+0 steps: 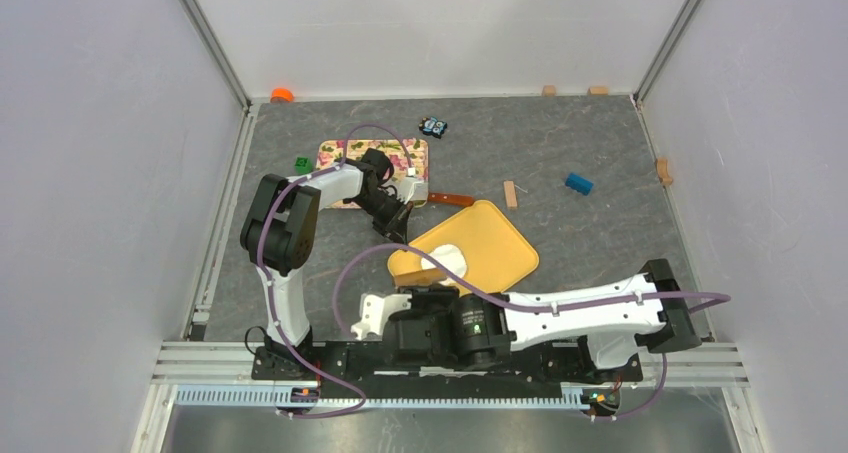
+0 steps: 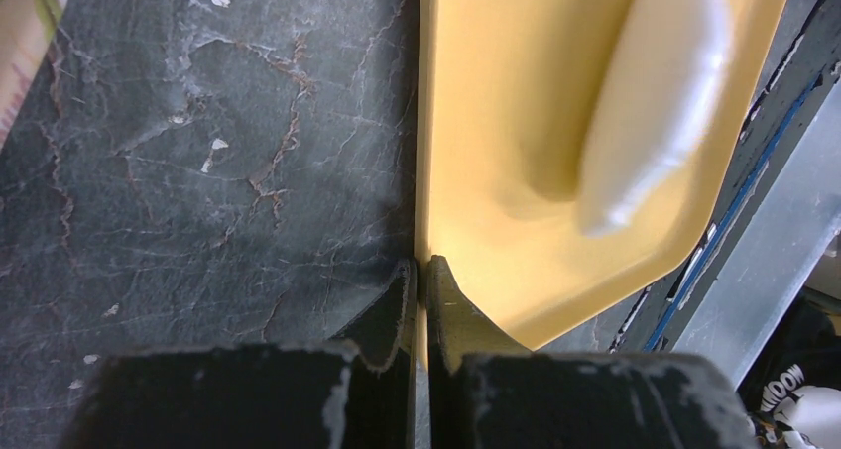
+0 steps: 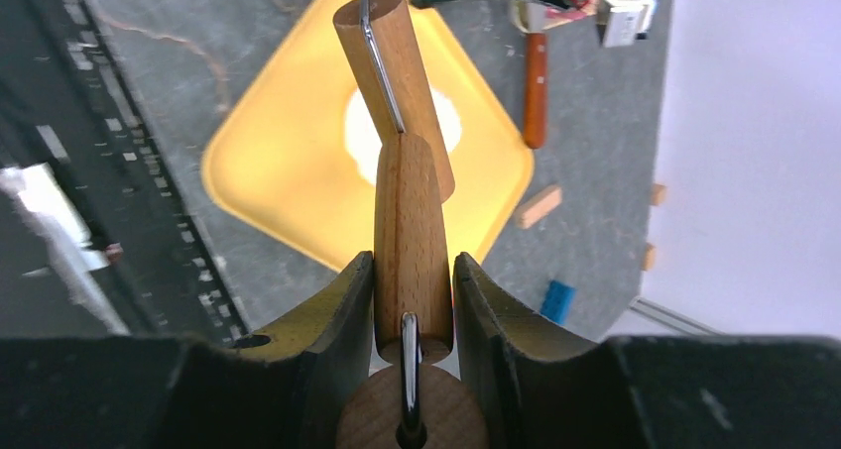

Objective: Roll out the dumpling wrappers from the dough
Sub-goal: Flatten out the dough on the work surface.

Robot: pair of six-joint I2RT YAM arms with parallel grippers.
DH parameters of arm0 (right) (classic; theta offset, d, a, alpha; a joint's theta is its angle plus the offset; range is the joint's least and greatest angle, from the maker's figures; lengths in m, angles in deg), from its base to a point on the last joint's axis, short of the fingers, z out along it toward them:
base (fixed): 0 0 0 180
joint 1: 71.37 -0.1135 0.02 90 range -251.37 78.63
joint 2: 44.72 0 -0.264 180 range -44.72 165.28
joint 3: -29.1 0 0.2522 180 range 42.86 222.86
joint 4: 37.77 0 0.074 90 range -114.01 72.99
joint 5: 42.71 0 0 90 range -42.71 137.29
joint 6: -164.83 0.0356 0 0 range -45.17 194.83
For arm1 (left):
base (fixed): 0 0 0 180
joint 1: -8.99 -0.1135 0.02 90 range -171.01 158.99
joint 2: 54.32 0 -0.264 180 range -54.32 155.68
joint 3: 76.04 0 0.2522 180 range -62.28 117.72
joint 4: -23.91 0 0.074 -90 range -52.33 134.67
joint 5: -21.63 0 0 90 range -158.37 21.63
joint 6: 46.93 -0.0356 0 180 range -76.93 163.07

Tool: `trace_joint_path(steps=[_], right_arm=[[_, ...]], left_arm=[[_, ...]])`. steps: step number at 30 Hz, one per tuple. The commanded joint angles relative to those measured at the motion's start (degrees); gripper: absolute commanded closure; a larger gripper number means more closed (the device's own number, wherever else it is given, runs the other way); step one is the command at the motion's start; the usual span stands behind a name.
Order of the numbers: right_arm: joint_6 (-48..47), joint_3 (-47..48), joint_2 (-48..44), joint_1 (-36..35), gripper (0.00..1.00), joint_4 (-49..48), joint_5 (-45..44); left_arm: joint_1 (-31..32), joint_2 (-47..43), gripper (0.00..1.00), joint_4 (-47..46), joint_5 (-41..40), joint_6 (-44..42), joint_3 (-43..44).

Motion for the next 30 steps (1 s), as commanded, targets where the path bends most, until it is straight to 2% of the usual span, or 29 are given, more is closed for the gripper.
trace_joint_path(steps=[1,9,13,19,24,30], right_arm=[[-13.24,0.45,2.02,4.85,1.0,-3.72,-4.87],[-23.45,-13.25,2.89,12.79,1.0,-14.33,0.54],[-22.49,-20.19,3.34,13.2,1.0,-18.57,5.63],[-16.16,-26.93,0.03,11.04,1.0,-17.1,12.96],[-14.02,-30.11,-2.06,9.82,1.0,-17.83,17.04],[-22.03,-26.13,1.47,12.8,1.0,-27.02,15.24]], left_arm=[[-0.04,3.35,0.98,-2.45,-7.17,-0.28,-1.14],[0.01,3.34,0.98,-2.44,-7.16,-0.24,-1.15],[-0.04,3.37,0.98,-2.44,-7.43,-0.17,-1.23],[0.44,2.88,0.98,-3.05,-8.7,0.15,-1.67],[0.66,2.77,0.98,-3.23,-8.94,0.18,-1.85],[0.86,2.83,0.98,-3.23,-9.22,0.28,-1.76]])
